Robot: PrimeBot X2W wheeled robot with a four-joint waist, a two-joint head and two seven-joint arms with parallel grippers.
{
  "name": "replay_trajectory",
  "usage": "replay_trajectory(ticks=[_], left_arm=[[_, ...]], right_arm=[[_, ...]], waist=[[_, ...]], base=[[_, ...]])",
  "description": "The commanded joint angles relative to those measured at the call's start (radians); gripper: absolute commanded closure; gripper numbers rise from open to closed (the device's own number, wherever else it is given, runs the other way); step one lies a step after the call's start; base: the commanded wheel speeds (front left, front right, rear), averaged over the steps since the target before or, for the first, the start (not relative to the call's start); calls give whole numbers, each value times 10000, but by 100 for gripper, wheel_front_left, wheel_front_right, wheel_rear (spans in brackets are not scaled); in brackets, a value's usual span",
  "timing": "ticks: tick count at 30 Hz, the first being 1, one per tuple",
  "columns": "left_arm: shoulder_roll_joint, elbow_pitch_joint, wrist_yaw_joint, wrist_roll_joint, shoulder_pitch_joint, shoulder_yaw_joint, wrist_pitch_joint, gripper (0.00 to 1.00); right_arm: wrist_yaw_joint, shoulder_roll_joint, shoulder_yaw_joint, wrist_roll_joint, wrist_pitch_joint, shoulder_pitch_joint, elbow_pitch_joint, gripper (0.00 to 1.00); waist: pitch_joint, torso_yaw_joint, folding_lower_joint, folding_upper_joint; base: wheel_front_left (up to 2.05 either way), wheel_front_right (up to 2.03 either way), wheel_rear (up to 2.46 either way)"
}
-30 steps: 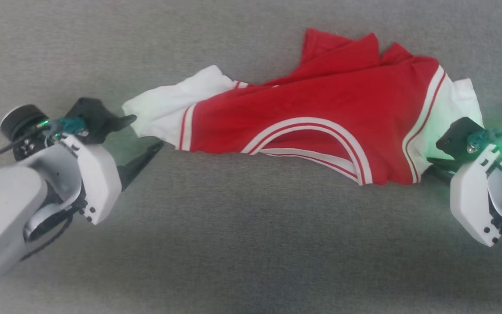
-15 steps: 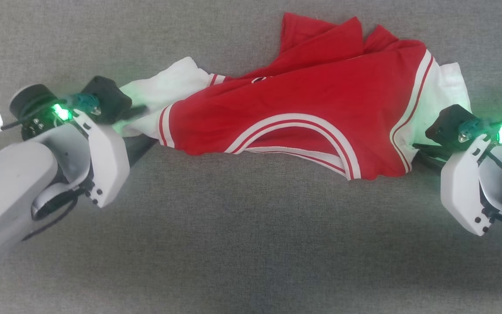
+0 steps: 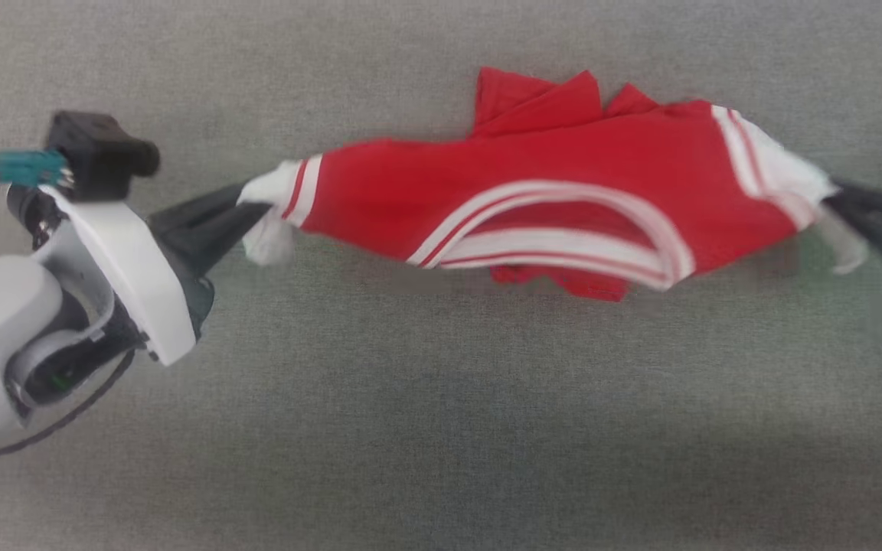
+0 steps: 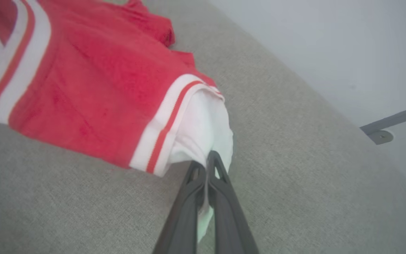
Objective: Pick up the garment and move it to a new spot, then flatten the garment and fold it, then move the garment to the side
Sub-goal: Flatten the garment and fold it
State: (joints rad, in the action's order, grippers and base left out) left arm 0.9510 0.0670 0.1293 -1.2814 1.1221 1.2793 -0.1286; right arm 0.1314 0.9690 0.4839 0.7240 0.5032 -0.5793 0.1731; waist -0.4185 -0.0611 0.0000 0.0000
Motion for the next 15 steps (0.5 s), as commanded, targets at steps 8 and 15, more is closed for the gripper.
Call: replay_trajectory(ticks=[8, 15], left_arm=[[-816, 1128, 17, -1448, 1385, -528, -345, 100], [-2353, 4249, 17, -2360, 3796, -1760, -338, 100]], right_arm=[[-14, -1149, -1648, 576, 410, -965, -415, 100], [-14, -3097, -1917, 221, 93, -5036, -3078, 100]], waist=[[-675, 0, 0, 0], [-1631, 115, 0, 0]], base=[[0, 0, 0], [0, 0, 0]])
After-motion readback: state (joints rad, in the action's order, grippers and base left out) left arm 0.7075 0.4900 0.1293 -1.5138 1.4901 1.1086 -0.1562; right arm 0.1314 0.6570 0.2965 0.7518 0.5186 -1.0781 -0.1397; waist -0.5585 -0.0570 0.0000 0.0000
